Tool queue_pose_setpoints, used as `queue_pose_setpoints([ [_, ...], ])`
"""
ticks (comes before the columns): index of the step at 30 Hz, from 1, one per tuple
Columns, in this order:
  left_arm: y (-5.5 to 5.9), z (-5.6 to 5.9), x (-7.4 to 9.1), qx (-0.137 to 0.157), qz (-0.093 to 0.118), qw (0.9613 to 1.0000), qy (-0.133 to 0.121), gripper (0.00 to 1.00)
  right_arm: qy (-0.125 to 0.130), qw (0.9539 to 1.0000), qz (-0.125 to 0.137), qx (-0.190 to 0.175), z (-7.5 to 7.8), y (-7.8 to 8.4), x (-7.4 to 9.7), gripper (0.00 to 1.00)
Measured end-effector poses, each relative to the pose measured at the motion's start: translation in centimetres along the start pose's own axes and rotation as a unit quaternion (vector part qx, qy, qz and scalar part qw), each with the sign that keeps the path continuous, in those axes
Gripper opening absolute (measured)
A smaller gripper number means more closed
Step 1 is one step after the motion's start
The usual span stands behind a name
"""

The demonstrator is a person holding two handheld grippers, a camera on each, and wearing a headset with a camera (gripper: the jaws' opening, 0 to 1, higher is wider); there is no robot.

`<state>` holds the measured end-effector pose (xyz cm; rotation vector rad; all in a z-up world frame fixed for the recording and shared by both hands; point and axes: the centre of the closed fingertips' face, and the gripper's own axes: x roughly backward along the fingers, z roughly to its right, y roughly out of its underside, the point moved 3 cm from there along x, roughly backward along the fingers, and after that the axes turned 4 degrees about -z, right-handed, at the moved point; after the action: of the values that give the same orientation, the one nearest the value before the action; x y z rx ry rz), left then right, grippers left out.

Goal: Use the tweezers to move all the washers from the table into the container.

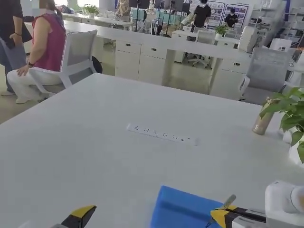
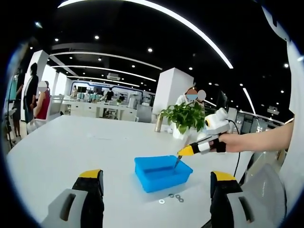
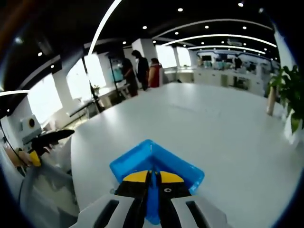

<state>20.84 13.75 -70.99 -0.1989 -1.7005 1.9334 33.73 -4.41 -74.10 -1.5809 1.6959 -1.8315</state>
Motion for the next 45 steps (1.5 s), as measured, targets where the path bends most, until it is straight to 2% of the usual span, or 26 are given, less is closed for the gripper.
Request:
queue_pose_setpoints([
  [4, 0.0, 0.1, 0.0, 0.0, 0.0, 1.0, 0.002, 0.95, -0.026, 0.9996, 0.006, 0.014, -2.4, -0.2, 0.4, 0.03],
  [8, 0.1, 0.1, 0.0, 0.0, -0.003, 1.0, 0.002, 0.94, -0.057, 0.9982, 0.011, 0.014, -4.1, 0.0, 0.4, 0.03],
  [10, 0.1, 0.1, 0.0, 0.0, -0.004, 1.0, 0.002, 0.94, -0.07, 0.9974, 0.005, 0.015, -5.3, 0.4, 0.2, 0.03],
  [16, 0.2, 0.1, 0.1, 0.0, -0.005, 1.0, 0.003, 0.94, -0.093, 0.9953, -0.026, 0.008, -6.6, 2.9, -0.8, 0.03],
  [19, 0.1, 0.3, 0.1, -0.001, -0.002, 1.0, 0.009, 0.94, -0.095, 0.9946, -0.042, 0.0, -6.7, 4.3, -1.3, 0.03],
  [21, 0.2, 0.3, 0.0, -0.002, -0.008, 0.9999, 0.007, 0.94, -0.094, 0.994, -0.056, -0.004, -6.9, 5.1, -1.5, 0.03],
  [26, 0.3, 0.3, 0.0, -0.001, -0.01, 0.9999, 0.009, 0.93, -0.086, 0.9936, -0.074, -0.001, -6.9, 6.5, -2.0, 0.03],
  [33, 0.6, 0.4, -0.1, -0.005, -0.018, 0.9998, 0.01, 0.93, -0.086, 0.9927, -0.084, -0.001, -6.6, 7.0, -2.1, 0.03],
  [45, 0.9, 0.4, -0.2, -0.007, -0.026, 0.9995, 0.013, 0.92, -0.086, 0.9914, -0.096, 0.023, -7.5, 7.3, -2.2, 0.03],
])
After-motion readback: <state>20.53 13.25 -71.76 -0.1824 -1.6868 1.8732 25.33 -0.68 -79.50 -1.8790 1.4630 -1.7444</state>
